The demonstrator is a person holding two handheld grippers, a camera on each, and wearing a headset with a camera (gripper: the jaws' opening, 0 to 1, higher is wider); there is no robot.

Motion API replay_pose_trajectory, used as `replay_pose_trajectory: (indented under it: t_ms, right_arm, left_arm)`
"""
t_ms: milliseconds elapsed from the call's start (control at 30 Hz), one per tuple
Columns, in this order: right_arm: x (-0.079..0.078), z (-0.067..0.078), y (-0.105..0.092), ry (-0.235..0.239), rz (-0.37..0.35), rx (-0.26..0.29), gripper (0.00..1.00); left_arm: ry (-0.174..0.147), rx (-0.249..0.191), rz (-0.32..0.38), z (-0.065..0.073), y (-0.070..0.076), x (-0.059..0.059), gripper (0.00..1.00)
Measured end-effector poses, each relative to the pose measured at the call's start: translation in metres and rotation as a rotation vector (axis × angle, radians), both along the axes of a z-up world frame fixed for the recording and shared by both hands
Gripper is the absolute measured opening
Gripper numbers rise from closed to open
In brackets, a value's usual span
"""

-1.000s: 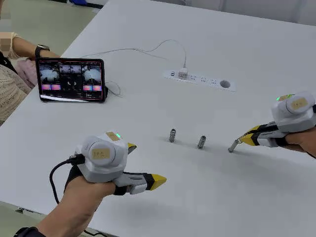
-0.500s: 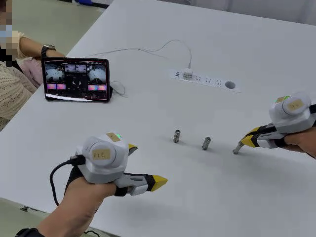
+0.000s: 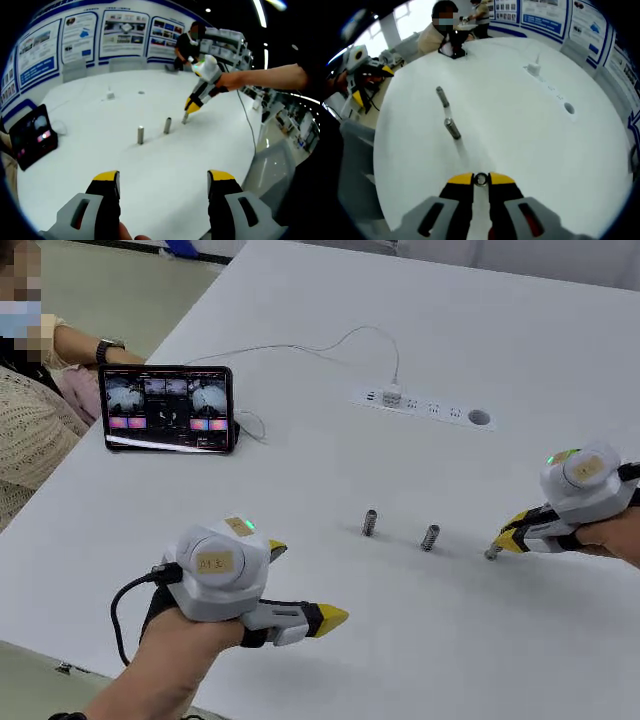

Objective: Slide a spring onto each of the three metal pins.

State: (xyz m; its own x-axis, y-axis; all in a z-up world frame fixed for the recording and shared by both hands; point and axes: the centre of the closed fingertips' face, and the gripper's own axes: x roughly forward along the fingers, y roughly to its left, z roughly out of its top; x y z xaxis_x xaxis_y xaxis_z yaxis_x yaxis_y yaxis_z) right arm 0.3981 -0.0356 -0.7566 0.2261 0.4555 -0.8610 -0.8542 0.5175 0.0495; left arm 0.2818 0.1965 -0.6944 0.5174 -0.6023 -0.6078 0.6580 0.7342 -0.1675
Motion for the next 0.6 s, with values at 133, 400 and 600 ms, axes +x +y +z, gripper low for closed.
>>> replay_pose_trajectory:
  t_ms: [133,400,600]
  right_arm:
    - [-0.001,-0.005,0.000,0.005,0.004,-0.005,0.12]
    - [-0.001,-0.016,0.001,0.016,0.022,-0.020,0.12]
    - [-0.001,-0.019,0.002,0.020,0.024,-0.015,0.13]
  left_arm:
    - [0.002,0.002,0.001,0.000,0.001,-0.001,0.72]
    - [0.010,0.013,-0.009,-0.002,0.001,-0.002,0.73]
    - [0.009,-0.014,0.005,0.004,0.000,0.001,0.75]
